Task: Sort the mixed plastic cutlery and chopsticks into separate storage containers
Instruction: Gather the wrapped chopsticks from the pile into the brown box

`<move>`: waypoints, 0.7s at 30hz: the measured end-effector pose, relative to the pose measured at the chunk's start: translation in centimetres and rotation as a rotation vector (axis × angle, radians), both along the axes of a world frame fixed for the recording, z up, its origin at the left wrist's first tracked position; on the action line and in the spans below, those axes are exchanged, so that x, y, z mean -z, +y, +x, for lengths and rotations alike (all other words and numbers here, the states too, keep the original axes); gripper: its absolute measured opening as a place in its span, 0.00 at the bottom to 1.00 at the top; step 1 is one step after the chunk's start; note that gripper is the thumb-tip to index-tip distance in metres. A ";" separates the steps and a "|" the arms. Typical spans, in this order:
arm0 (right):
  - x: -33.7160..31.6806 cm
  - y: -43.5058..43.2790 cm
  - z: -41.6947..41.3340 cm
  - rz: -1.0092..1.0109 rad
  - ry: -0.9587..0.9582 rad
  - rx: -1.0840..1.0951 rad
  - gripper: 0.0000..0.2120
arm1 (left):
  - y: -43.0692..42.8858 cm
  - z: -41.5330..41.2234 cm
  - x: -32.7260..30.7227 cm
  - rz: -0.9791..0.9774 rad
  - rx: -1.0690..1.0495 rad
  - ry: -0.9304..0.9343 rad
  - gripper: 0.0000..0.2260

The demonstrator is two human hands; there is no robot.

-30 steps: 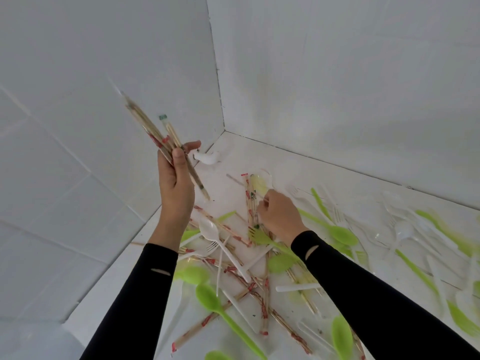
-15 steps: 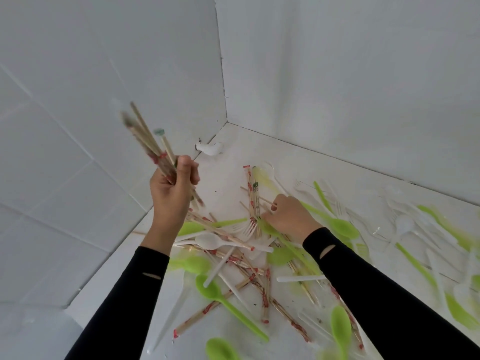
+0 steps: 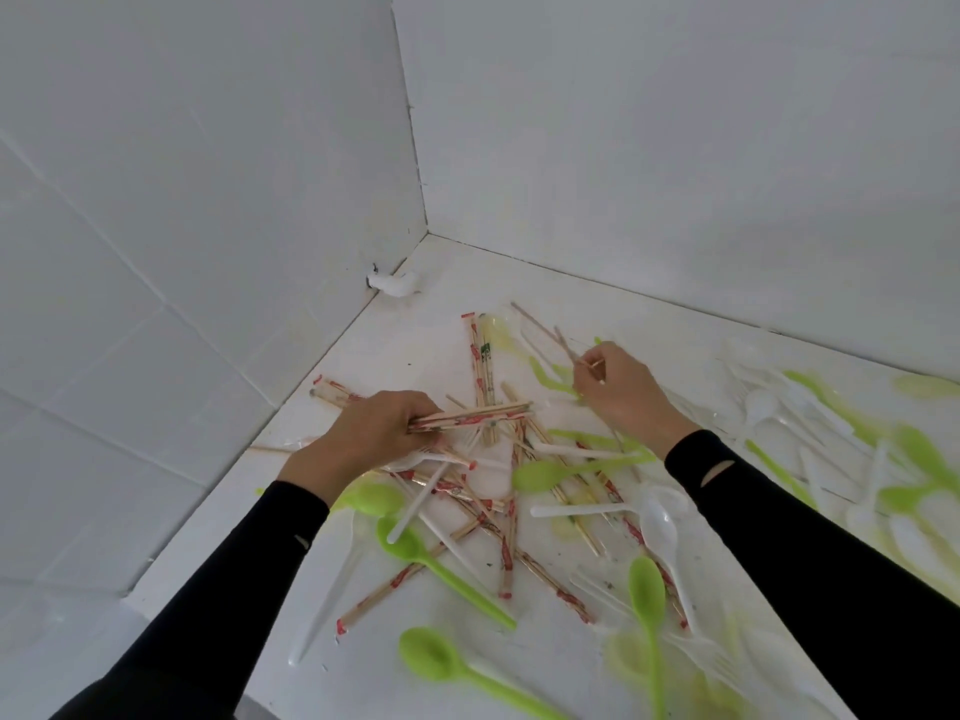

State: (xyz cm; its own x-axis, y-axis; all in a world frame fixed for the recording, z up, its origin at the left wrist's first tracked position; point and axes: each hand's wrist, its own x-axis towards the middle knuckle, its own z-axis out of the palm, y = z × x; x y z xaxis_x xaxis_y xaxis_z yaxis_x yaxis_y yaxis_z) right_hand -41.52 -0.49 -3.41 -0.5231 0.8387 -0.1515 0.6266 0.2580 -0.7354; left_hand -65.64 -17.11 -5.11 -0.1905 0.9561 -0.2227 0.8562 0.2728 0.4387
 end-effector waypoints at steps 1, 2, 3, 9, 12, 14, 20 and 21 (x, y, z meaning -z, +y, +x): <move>-0.6 0.3 0.3 0.017 0.031 0.023 0.08 | 0.0 0.2 -0.1 -0.014 0.000 -0.033 0.08; -1.0 0.7 0.4 0.030 0.067 0.038 0.09 | 0.0 0.3 -0.2 -0.024 0.000 -0.077 0.08; -1.6 1.0 0.6 0.043 0.094 0.048 0.11 | -0.1 0.5 -0.3 -0.024 0.006 -0.116 0.08; -4.2 0.8 2.4 0.103 0.275 0.086 0.12 | -0.3 0.2 -0.2 -0.025 0.070 0.029 0.05; -5.0 -0.7 2.6 0.110 0.385 0.057 0.11 | 0.2 0.2 0.1 0.062 0.090 0.022 0.05; -4.4 -1.7 2.9 0.105 0.334 0.026 0.10 | 0.8 0.2 -0.4 0.139 0.066 -0.030 0.03; 1.5 -4.3 5.5 0.039 -0.214 -0.163 0.12 | 2.9 0.5 -2.6 0.200 0.063 -0.076 0.10; 2.0 -4.4 6.0 0.055 -0.277 -0.166 0.13 | 3.2 0.5 -2.6 0.214 0.049 -0.061 0.08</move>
